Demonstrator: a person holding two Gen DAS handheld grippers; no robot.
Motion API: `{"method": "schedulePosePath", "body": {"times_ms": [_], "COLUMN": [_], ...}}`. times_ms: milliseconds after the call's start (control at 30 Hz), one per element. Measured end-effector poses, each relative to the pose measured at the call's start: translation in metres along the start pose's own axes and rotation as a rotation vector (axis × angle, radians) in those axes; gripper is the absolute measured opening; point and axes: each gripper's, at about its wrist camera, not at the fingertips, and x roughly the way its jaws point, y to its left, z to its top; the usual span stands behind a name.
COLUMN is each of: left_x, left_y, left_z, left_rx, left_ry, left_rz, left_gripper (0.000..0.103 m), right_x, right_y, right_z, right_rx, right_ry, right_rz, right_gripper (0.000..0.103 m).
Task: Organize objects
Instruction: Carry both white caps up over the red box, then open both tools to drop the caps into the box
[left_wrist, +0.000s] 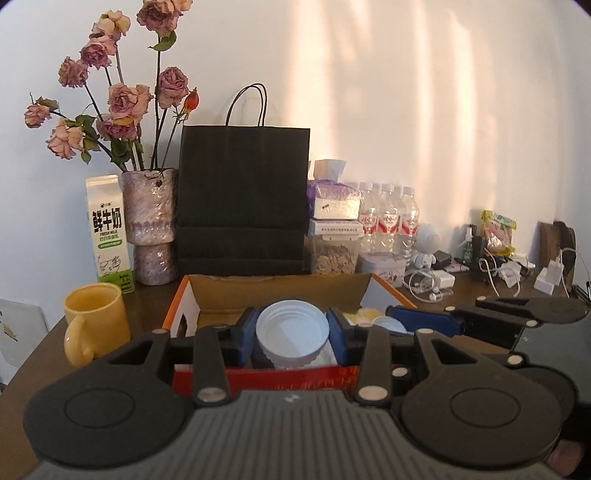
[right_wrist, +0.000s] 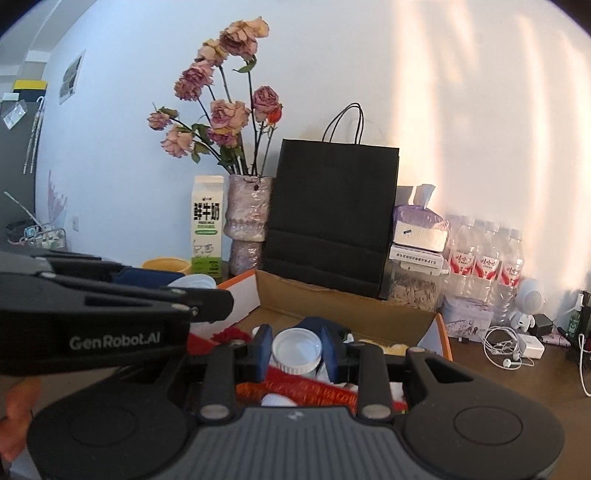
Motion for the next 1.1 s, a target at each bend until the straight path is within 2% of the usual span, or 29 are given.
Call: {"method": "schedulePosePath", "body": {"times_ms": [533, 733, 867, 1100], "left_x": [0.083, 0.115, 0.133, 0.148], "left_y": [0.031, 0.040, 0.044, 0.053], "left_z": [0.026, 0.024, 0.021, 0.013], "left_rx": [-0.126, -0.143, -0.130, -0.136], "left_ry": [0.007, 0.059, 0.097, 0.133], "left_rz": [0.037, 0.029, 0.048, 0.059], "left_gripper": [0.041, 0.041, 0.041, 0.041], "right_x": [0.090, 0.118, 0.134, 0.142], "right_y": [-0.029, -0.037, -0.041, -0.048], "right_z": [0.023, 0.020, 0.015, 0.009], "right_rx": [0.054, 0.062, 0.064, 0.072], "right_ry": [0.022, 0.054, 0.088, 0.115], "right_rz": [-0.046, -0.049, -0.042, -0.048], "right_gripper": [0.028, 0.028, 0.028, 0.028]}}
